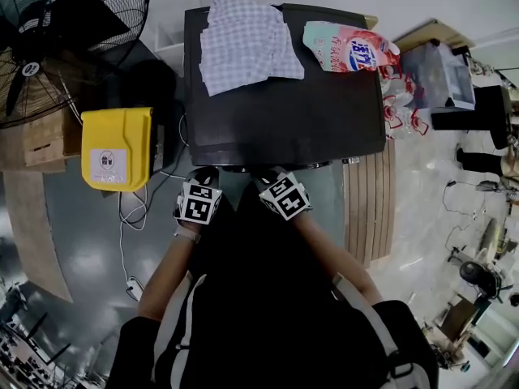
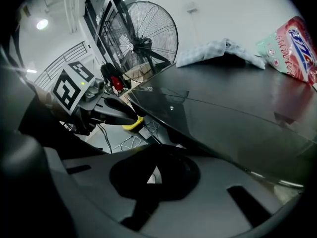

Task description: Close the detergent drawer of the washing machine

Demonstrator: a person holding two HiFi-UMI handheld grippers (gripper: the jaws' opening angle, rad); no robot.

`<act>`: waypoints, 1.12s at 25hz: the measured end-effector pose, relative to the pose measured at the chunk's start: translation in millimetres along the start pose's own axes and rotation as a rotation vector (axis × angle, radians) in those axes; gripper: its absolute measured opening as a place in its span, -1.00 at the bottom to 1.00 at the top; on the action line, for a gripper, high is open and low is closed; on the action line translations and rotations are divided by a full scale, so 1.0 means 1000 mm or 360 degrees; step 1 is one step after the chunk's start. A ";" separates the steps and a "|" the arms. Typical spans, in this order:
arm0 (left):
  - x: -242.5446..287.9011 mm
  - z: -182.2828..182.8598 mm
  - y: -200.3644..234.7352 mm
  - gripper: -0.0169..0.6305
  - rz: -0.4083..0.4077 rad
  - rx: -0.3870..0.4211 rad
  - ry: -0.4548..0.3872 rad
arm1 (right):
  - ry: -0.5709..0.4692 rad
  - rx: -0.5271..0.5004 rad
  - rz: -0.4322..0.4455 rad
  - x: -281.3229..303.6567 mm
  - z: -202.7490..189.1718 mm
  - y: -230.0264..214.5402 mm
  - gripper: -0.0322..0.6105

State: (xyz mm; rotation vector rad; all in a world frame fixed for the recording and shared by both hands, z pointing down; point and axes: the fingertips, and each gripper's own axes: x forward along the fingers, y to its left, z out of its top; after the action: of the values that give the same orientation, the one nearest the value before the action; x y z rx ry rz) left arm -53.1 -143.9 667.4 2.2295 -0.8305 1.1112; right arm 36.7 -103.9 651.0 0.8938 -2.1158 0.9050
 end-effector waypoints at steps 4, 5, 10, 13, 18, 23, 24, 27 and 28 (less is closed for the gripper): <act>-0.012 -0.010 0.005 -0.91 0.0029 -0.0065 -0.0016 | -0.0009 -0.0063 0.0030 0.003 0.005 0.010 -0.85; -0.015 -0.014 0.008 -0.91 0.0041 -0.0090 -0.0020 | -0.0016 -0.0077 0.0043 0.005 0.009 0.015 -0.85; -0.042 -0.032 0.026 -0.91 0.0137 -0.0211 -0.0092 | -0.0050 -0.0164 0.0123 0.015 0.031 0.043 -0.85; -0.065 -0.042 0.040 -0.91 0.0222 -0.0314 -0.0164 | -0.0066 -0.0234 0.0193 0.021 0.046 0.064 -0.85; -0.112 -0.056 0.062 -0.91 0.0359 -0.0526 -0.0323 | -0.0095 -0.0385 0.0310 0.024 0.075 0.102 -0.85; -0.167 -0.064 0.076 -0.91 0.0483 -0.0683 -0.0514 | -0.0167 -0.0521 0.0426 0.017 0.108 0.139 -0.85; -0.178 -0.065 0.078 -0.91 0.0512 -0.0693 -0.0545 | -0.0190 -0.0545 0.0447 0.014 0.116 0.147 -0.85; -0.213 -0.067 0.082 -0.91 0.0594 -0.0713 -0.0635 | -0.0252 -0.0616 0.0511 0.003 0.138 0.172 -0.85; -0.224 -0.068 0.083 -0.91 0.0620 -0.0722 -0.0666 | -0.0269 -0.0640 0.0530 -0.001 0.145 0.179 -0.85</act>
State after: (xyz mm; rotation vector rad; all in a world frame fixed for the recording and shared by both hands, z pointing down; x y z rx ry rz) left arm -254.0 -89.2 531.8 1.9732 -1.5683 0.5231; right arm -145.9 -122.7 511.3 0.4310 -2.5205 0.5363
